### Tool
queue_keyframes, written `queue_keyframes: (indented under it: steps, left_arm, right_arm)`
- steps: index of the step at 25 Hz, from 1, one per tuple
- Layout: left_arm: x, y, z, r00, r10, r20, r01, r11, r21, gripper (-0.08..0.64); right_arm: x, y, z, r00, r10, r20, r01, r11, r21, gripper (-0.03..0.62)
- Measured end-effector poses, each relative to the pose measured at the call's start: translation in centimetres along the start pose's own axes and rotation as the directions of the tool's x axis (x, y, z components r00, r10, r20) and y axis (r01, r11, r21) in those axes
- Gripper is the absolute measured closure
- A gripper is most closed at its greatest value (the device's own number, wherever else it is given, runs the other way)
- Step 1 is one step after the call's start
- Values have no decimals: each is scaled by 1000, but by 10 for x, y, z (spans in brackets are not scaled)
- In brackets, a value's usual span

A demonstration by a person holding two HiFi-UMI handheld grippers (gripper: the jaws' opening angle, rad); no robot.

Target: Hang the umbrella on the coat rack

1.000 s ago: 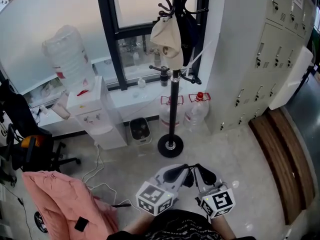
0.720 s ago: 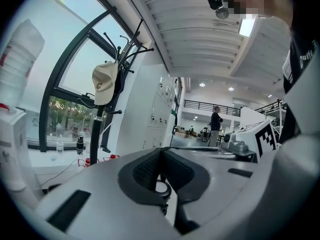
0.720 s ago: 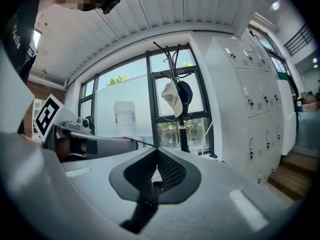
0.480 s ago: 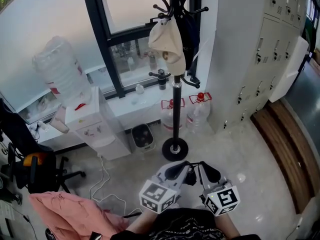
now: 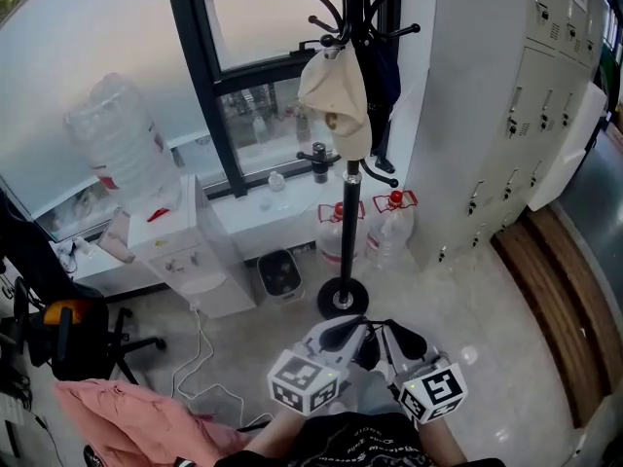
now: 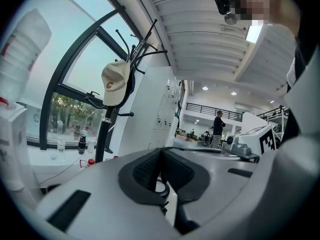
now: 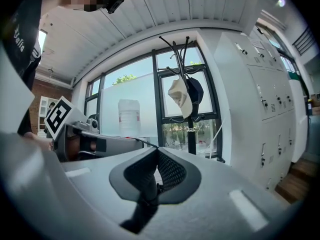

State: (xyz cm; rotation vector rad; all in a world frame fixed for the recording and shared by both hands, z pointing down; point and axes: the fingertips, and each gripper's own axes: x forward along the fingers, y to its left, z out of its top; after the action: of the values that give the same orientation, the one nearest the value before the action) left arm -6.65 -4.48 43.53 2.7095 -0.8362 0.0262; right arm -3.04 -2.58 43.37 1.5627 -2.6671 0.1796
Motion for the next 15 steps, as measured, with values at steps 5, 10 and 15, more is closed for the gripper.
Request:
queue_keyframes:
  steps: [5, 10, 15]
  left_arm:
    - [16, 8, -1, 1000, -1, -22, 2, 1000, 21, 551]
    - [33, 22, 4, 1000, 4, -20, -5, 1000, -16, 551]
    - [57, 34, 6, 999, 21, -34, -22, 1000, -19, 551]
  right_arm:
    - [13, -20, 0, 1000, -15, -4, 15, 999, 29, 584]
    - [30, -30, 0, 999, 39, -33, -38, 999, 14, 584]
    - [48, -54, 1, 997, 57, -52, -56, 998, 25, 584]
